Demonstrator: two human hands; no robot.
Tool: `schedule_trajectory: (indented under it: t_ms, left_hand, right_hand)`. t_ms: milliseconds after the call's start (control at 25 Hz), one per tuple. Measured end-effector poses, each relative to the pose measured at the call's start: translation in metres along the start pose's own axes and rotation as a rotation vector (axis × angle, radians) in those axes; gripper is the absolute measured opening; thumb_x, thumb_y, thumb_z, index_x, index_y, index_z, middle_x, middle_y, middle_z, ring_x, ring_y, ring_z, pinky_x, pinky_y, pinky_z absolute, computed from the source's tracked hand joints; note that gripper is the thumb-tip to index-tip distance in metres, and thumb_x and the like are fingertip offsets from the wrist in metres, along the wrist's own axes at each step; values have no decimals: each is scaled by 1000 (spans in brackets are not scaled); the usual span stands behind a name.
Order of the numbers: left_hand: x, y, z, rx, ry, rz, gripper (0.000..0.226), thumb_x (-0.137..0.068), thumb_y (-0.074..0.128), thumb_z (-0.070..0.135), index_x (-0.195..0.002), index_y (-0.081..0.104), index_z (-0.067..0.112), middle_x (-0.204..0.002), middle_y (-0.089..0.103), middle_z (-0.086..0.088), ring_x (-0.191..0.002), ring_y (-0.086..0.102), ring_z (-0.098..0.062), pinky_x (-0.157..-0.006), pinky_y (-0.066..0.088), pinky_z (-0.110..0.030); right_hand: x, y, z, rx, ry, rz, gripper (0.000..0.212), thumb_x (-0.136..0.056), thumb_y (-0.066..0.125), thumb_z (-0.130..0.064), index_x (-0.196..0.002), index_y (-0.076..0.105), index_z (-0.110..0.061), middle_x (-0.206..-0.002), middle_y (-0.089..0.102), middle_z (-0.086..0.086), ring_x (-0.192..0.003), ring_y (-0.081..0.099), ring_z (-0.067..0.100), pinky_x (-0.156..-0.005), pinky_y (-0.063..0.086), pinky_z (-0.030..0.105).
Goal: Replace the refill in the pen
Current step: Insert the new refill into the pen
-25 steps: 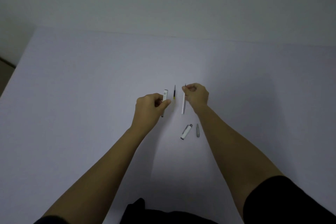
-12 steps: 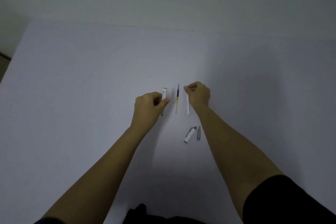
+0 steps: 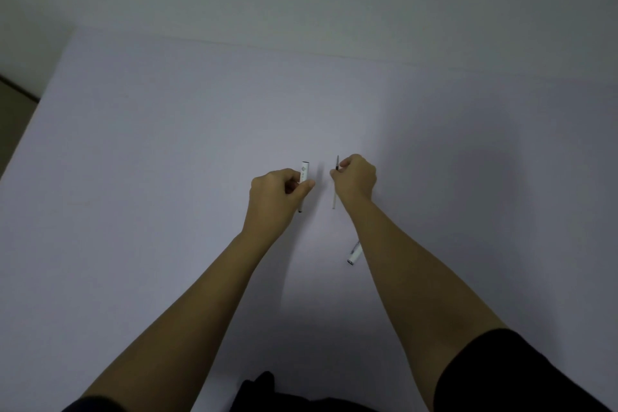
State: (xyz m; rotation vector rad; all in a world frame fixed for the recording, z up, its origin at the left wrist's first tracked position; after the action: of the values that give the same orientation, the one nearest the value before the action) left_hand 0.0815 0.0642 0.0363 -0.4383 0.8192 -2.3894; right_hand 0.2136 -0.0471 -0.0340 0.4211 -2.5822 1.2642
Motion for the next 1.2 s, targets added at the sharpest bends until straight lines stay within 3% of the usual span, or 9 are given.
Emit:
schedule_trajectory:
  t_ms: [160,280,360,400,440,520,800,1040,1200]
  left_hand:
    - [1,-7,-4,-7,0,10,25,-81,66,32,-75,68,8,-61,67,-5,-51,53,-7,-48,37,-8]
    - [3,-10,-3,19,22,-12,23,-82,65,32,-74,68,10,-52,59,6,-47,53,-2,-48,38,-7]
    - [5,-9,1,8,54,-48,21,-82,65,32,-78,69,12,-55,61,2,-50,55,-5,-52,40,-10]
    - [7,-8,4,-1,74,-59,20,-82,65,32,-82,70,13,-59,64,-2,-54,57,-9,-56,44,-20]
    - [9,-8,7,-12,96,-63,19,-82,65,31,-84,71,13,-64,65,-6,-59,58,-16,-58,45,-27]
    - [14,-8,15,-42,144,-65,18,-83,65,29,-88,72,13,-69,65,-9,-64,57,-21,-58,42,-27]
    - [29,-13,40,-65,224,-78,20,-84,64,28,-96,72,15,-72,63,-12,-66,52,-20,-55,34,-17]
    - [42,-23,54,-70,257,-47,19,-85,62,27,-98,71,15,-76,63,-12,-71,56,-23,-61,40,-26]
    - [48,-26,67,-18,284,-38,17,-87,59,26,-97,69,17,-78,65,-5,-72,55,-18,-60,37,-17]
  right_hand:
    - [-3,-4,-4,-79,55,-29,24,-83,65,-14,-106,67,-4,-109,71,13,-100,65,26,-78,45,23]
    - [-1,-16,-12,-465,125,-80,24,-80,68,-13,-103,70,-6,-98,73,12,-86,66,21,-86,54,30]
    - [6,-29,-18,-773,168,-139,17,-80,69,-11,-96,70,-7,-88,70,9,-82,65,18,-79,56,28]
    - [11,-39,-20,-894,168,-166,11,-80,69,-10,-91,71,-10,-85,69,6,-81,65,16,-73,56,23]
    - [17,-50,-22,-980,150,-181,7,-80,69,-10,-86,70,-13,-84,69,4,-79,66,13,-67,55,18]
    - [28,-72,-25,-1079,90,-189,7,-80,70,-10,-83,70,-17,-84,70,2,-76,68,8,-63,54,14]
    - [61,-105,-28,-1125,-26,-174,9,-84,66,-8,-90,67,-14,-86,70,1,-78,69,7,-66,54,14]
    - [80,-119,-30,-1124,-83,-177,9,-84,66,-8,-88,67,-16,-86,70,1,-75,70,5,-67,55,14]
    - [93,-120,-27,-1084,-92,-219,8,-84,65,-10,-92,67,-13,-89,71,4,-79,71,7,-69,55,16]
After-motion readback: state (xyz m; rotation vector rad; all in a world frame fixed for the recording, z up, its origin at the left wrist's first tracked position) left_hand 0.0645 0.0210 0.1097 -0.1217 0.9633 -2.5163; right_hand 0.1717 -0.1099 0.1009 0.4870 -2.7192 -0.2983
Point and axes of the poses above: each hand's wrist, its own x-axis away from the middle knuckle, its own y-axis out of the palm, z = x × y, the point moved 6 cm from there along -x, towards the middle knuckle
